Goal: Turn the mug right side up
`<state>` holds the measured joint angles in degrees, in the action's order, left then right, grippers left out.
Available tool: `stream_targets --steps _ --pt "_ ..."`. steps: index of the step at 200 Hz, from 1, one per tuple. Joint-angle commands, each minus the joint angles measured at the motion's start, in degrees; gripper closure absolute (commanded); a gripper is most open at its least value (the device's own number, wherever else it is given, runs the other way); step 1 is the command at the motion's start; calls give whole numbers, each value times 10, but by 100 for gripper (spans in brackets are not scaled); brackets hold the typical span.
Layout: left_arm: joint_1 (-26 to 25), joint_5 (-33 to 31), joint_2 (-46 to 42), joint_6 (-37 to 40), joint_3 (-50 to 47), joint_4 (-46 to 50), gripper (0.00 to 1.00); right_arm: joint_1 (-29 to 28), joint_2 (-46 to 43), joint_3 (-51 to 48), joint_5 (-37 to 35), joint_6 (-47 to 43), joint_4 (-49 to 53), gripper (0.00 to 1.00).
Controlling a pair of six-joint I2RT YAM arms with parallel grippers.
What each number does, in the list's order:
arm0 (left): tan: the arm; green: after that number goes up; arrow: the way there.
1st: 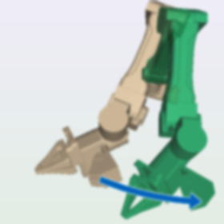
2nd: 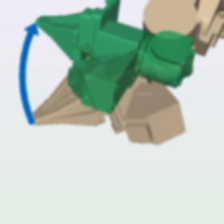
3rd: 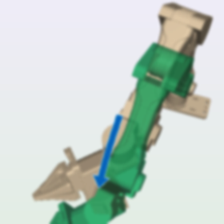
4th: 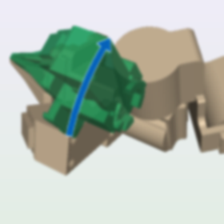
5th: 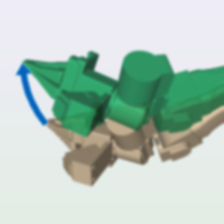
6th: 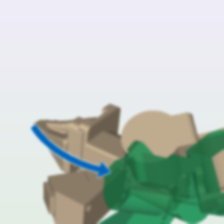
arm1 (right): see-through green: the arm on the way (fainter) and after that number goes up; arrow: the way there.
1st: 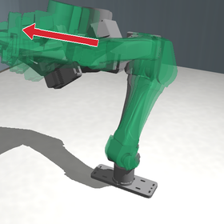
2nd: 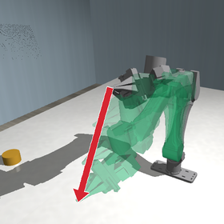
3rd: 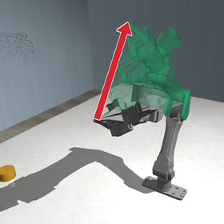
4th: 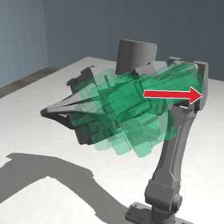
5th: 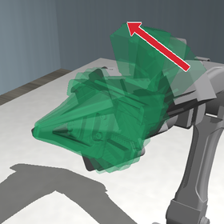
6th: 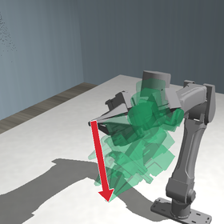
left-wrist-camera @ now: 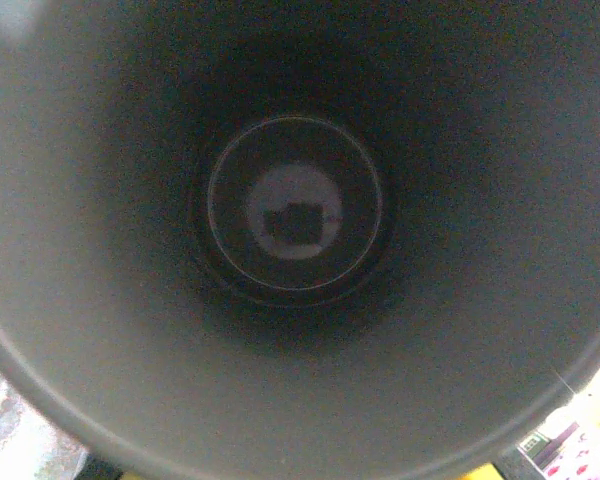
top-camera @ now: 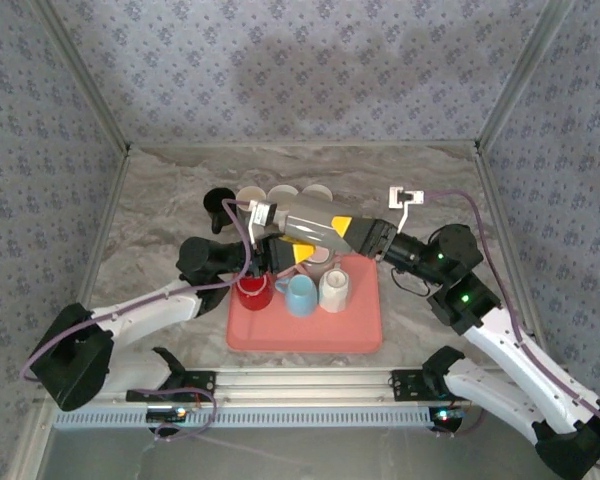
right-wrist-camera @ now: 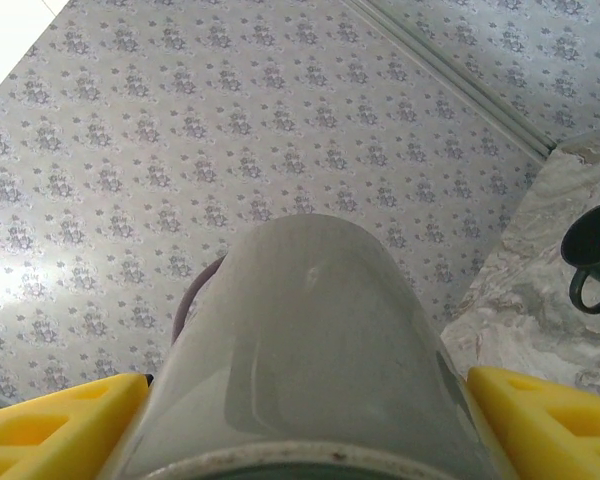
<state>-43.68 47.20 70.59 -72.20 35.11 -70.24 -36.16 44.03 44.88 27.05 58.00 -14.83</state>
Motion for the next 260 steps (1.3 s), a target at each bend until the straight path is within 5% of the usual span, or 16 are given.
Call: stream_targets --steps 1,59,128,183,224,260 --pt "-7 11 -23 55 25 6 100 -5 -19 6 14 -3 -13 51" --pt "-10 -4 -56 98 24 64 100 -2 -52 14 -10 -56 47 0" --pt "-15 -24 -65 112 26 81 100 10 -83 13 -38 -72 92 0" --pt "-15 -67 -108 254 77 323 100 29 -136 100 -251 -169 412 0" --pt "-40 -261 -57 460 220 655 100 31 -147 126 -337 -213 541 0" --pt "-66 -455 108 520 392 823 100 32 -156 137 -377 -242 590 0"
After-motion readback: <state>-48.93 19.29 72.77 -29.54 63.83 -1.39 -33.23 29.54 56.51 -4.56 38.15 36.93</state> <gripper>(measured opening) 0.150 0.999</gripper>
